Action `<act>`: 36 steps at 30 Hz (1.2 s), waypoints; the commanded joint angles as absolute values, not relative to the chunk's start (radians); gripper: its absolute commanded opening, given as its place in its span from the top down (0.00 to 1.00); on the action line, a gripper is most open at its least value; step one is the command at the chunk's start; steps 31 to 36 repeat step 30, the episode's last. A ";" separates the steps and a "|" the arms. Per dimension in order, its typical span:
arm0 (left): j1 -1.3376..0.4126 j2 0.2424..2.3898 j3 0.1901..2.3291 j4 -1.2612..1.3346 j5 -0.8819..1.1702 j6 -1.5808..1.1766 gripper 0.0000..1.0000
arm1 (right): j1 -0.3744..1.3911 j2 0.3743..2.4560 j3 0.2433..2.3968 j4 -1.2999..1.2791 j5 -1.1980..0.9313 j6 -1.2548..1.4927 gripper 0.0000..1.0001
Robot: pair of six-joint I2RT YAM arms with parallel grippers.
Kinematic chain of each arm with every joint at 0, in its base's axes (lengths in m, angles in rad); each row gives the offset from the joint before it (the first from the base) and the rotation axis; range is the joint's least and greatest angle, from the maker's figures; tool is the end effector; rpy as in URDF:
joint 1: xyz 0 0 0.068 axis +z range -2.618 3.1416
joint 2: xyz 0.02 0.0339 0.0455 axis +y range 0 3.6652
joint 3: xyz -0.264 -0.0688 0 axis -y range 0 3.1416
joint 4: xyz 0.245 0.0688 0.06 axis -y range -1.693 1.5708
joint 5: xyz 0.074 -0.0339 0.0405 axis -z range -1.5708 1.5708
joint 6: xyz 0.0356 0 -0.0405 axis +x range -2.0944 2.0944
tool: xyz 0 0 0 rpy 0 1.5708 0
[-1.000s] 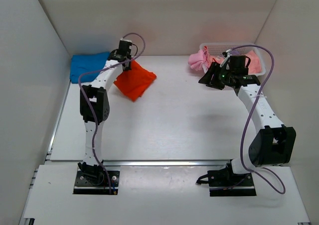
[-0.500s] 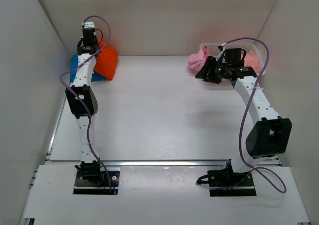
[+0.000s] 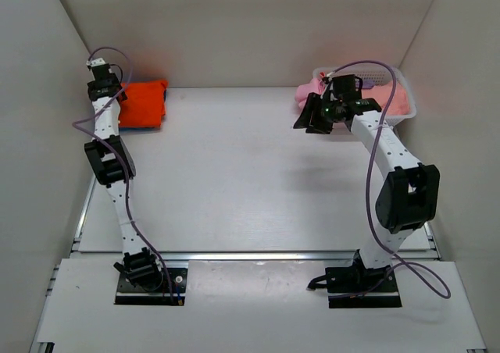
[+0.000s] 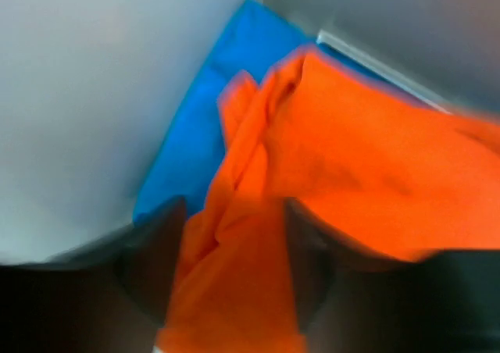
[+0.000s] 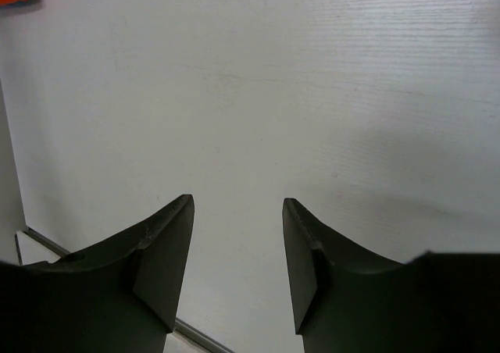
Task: Fold and stack the t-shirts
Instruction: Put the neatly folded tshirt into the corner of the board with the left arm
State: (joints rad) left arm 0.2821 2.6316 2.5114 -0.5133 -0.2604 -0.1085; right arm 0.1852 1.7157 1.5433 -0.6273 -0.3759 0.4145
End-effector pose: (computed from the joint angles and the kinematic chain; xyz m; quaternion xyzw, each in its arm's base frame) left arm 0.5624 0.1725 0.2084 -0.2292 0.8564 0.1542 0.4361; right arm 0.3755 0.0836 0.3150 0.0343 0.9123 0.2745 0.3018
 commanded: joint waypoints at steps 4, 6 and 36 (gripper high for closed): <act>0.275 2.566 2.658 -0.480 -0.102 -0.190 0.23 | 0.229 1.726 1.614 -0.649 -0.333 0.411 0.53; 0.238 2.508 2.657 -0.499 -0.037 -0.204 0.02 | 0.244 1.714 1.598 -0.649 -0.322 0.423 0.53; -0.196 1.312 1.160 -0.367 0.241 -0.324 0.01 | 0.124 1.508 1.591 -0.687 -0.111 0.434 0.52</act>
